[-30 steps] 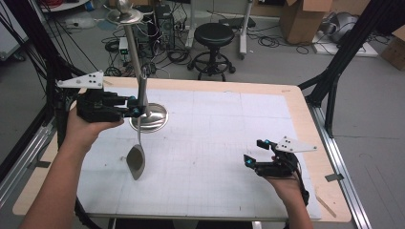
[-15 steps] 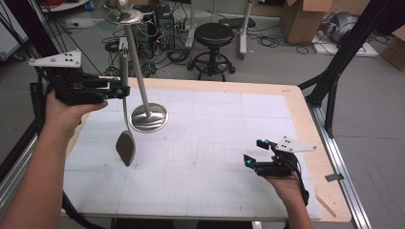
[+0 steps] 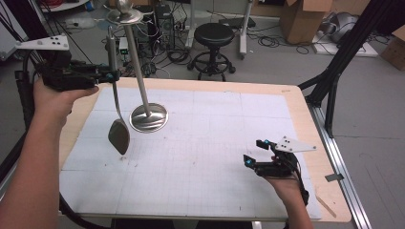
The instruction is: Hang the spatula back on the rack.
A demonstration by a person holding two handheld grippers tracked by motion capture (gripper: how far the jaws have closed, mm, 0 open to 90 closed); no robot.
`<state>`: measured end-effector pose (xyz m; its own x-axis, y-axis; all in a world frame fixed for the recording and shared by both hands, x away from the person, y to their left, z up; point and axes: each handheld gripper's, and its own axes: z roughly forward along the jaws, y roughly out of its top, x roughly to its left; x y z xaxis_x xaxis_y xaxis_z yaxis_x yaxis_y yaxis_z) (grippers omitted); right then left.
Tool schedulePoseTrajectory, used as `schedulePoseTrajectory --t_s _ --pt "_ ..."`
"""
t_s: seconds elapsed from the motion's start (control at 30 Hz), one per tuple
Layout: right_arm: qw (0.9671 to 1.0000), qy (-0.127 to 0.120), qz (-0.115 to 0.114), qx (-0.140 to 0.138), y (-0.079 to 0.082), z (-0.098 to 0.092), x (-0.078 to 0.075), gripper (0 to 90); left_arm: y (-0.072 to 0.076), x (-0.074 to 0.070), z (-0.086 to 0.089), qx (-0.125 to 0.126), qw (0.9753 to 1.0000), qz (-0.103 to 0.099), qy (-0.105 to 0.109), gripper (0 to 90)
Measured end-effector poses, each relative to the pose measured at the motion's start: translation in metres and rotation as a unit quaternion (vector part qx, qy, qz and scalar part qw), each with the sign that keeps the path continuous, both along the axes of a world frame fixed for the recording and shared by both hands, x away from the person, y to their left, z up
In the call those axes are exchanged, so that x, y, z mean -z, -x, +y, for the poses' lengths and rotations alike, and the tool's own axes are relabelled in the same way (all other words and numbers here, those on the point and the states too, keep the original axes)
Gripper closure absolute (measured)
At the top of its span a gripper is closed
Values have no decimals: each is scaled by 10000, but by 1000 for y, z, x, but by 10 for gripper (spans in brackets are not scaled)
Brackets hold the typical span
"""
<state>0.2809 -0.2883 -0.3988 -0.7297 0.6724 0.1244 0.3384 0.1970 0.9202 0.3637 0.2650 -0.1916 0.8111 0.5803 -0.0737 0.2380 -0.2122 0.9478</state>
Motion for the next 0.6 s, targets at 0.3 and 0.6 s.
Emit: schedulePoseTrajectory --t_s 0.3,0.6 --pt "10000 -25 -20 -4 -1 -1 0 185 -11 4 -1 -284 9994 107 -161 692" --pt "10000 -46 -8 -10 -1 -1 0 185 -17 0 -9 -428 9986 100 -303 692"
